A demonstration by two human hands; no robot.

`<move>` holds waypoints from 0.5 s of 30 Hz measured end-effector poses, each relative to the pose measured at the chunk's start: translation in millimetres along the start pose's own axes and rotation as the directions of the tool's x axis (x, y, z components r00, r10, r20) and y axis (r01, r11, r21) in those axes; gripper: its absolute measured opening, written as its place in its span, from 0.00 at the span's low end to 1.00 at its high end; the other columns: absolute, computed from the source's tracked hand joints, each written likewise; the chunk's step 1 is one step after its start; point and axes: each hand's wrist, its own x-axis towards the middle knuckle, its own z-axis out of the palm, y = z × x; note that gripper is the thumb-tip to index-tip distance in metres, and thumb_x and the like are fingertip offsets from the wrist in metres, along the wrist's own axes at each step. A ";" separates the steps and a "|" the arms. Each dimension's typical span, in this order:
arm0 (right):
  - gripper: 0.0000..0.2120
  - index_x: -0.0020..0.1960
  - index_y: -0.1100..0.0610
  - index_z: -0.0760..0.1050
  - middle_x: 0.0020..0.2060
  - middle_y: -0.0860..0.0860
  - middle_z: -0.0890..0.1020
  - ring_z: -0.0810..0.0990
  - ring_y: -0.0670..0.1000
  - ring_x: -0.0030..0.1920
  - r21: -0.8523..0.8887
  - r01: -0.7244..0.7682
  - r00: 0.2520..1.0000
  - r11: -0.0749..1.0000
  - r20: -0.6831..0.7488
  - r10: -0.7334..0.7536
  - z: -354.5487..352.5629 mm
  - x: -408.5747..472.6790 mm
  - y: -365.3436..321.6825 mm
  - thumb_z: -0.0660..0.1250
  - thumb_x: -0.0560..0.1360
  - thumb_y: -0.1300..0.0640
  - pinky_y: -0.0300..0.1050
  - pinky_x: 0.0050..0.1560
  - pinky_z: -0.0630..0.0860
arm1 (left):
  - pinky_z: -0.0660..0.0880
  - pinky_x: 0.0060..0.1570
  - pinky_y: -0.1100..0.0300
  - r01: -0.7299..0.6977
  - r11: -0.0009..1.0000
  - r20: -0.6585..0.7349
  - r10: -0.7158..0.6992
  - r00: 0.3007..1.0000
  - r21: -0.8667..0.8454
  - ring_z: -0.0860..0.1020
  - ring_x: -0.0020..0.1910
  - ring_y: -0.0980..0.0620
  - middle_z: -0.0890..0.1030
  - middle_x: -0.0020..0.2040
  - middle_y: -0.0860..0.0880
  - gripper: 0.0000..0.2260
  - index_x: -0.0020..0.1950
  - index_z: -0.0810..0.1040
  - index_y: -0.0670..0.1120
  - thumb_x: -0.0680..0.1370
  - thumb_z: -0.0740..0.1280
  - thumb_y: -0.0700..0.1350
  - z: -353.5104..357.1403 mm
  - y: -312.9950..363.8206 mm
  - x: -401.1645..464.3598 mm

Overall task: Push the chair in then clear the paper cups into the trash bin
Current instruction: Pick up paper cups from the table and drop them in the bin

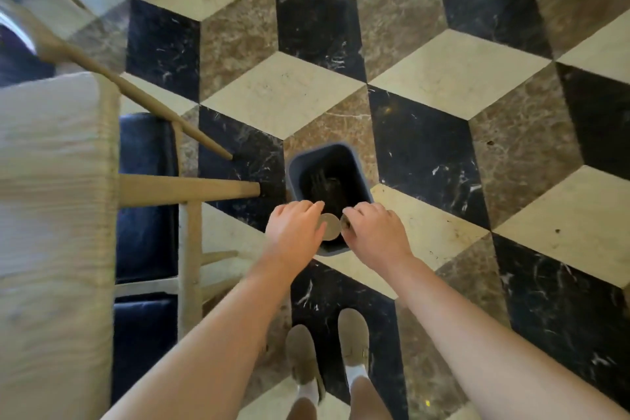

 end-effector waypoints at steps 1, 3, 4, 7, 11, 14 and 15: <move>0.16 0.62 0.54 0.73 0.55 0.52 0.79 0.76 0.54 0.54 0.001 0.026 1.000 1.000 -0.003 -0.026 -25.0 -6.0 -11.8 0.63 0.76 0.50 0.48 0.53 0.75 | 0.64 0.64 0.53 0.017 1.000 -0.033 -0.017 0.999 -0.011 0.71 0.63 0.50 0.75 0.64 0.50 0.19 0.69 0.67 0.49 0.79 0.60 0.51 -22.9 2.7 -15.1; 0.16 0.62 0.55 0.73 0.56 0.53 0.79 0.75 0.55 0.56 -0.031 0.102 0.995 0.994 -0.021 -0.102 -75.6 -16.2 -39.8 0.63 0.76 0.50 0.50 0.53 0.74 | 0.64 0.64 0.51 0.068 0.998 -0.108 -0.069 0.992 -0.014 0.71 0.63 0.50 0.75 0.63 0.50 0.19 0.69 0.67 0.49 0.79 0.60 0.52 -70.5 7.1 -45.3; 0.17 0.62 0.55 0.73 0.57 0.53 0.79 0.75 0.55 0.56 -0.061 0.147 0.989 0.987 -0.027 -0.149 -100.3 -20.5 -55.4 0.64 0.76 0.50 0.50 0.54 0.73 | 0.65 0.63 0.51 0.093 0.996 -0.153 -0.095 0.984 -0.015 0.71 0.63 0.49 0.75 0.63 0.49 0.19 0.68 0.67 0.49 0.79 0.60 0.52 -95.1 9.5 -61.0; 0.19 0.64 0.55 0.72 0.59 0.54 0.78 0.74 0.56 0.59 -0.119 0.249 0.963 0.961 -0.072 -0.258 -165.9 -35.9 -107.1 0.63 0.76 0.49 0.52 0.58 0.71 | 0.67 0.60 0.50 0.174 0.982 -0.299 -0.187 0.936 -0.070 0.72 0.61 0.47 0.76 0.63 0.48 0.19 0.68 0.68 0.47 0.79 0.60 0.52 -157.9 12.4 -114.0; 0.18 0.62 0.56 0.74 0.56 0.54 0.80 0.76 0.56 0.56 -0.121 0.378 0.902 0.918 -0.176 -0.394 -225.3 -50.1 -177.6 0.66 0.74 0.50 0.53 0.55 0.72 | 0.70 0.55 0.51 0.283 0.942 -0.488 -0.334 0.807 -0.178 0.76 0.57 0.46 0.79 0.58 0.47 0.17 0.64 0.73 0.46 0.77 0.63 0.50 -212.8 -2.1 -188.9; 0.18 0.59 0.57 0.77 0.54 0.55 0.81 0.78 0.56 0.53 -0.154 0.504 0.828 0.850 -0.192 -0.526 -246.3 -61.4 -230.6 0.69 0.72 0.51 0.52 0.51 0.74 | 0.70 0.54 0.54 0.353 0.907 -0.567 -0.418 0.709 -0.228 0.77 0.55 0.49 0.80 0.55 0.50 0.15 0.61 0.75 0.48 0.77 0.62 0.52 -234.4 -19.7 -247.8; 0.18 0.58 0.58 0.77 0.53 0.55 0.81 0.78 0.57 0.52 -0.169 0.532 0.808 0.830 -0.192 -0.557 -249.7 -63.2 -244.1 0.70 0.71 0.52 0.52 0.50 0.74 | 0.71 0.53 0.54 0.360 0.904 -0.584 -0.425 0.692 -0.231 0.77 0.54 0.49 0.81 0.55 0.50 0.15 0.60 0.75 0.48 0.76 0.64 0.51 -238.3 -24.7 -262.0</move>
